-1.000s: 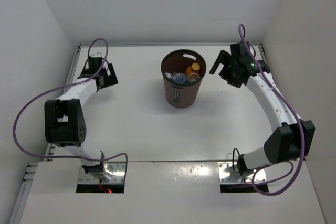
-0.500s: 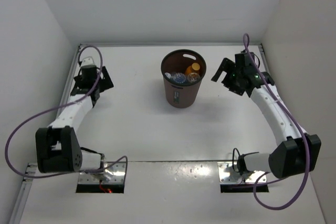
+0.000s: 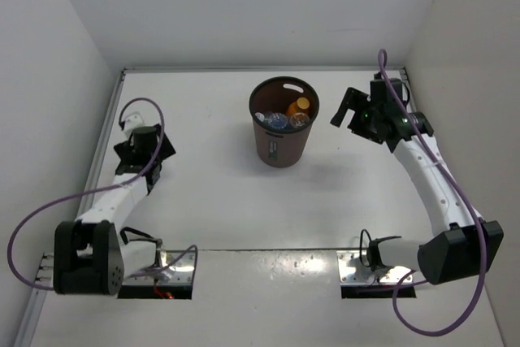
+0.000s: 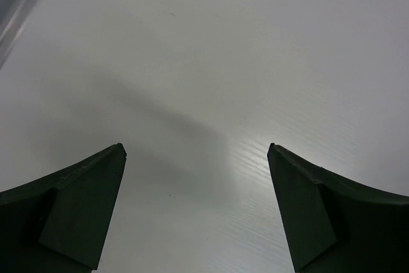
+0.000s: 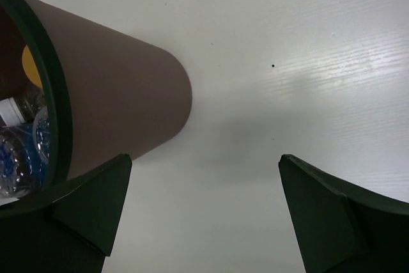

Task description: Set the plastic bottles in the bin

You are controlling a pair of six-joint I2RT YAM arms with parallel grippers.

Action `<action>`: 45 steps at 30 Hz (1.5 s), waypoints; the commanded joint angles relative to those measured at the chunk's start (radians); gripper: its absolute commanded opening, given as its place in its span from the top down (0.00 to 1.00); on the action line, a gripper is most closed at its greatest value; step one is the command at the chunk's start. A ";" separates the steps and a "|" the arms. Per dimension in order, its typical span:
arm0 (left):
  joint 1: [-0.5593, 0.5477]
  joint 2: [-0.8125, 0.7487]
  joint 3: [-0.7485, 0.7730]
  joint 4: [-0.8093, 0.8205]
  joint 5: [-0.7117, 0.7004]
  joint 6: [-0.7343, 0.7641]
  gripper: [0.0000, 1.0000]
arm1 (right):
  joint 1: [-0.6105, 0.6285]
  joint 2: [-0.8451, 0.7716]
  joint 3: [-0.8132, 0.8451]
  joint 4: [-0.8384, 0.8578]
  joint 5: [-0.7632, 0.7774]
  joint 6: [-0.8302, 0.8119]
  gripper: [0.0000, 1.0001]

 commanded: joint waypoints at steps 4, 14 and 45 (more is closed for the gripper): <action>0.009 -0.173 -0.120 0.161 -0.198 -0.309 0.00 | -0.012 -0.005 -0.024 0.002 0.012 -0.022 0.00; 0.000 0.080 0.158 0.012 -0.014 0.018 0.00 | -0.012 0.094 -0.015 -0.018 0.024 -0.004 0.00; -0.047 0.190 -0.284 0.951 0.169 0.187 0.00 | -0.030 -0.060 -0.207 0.011 0.030 0.045 0.00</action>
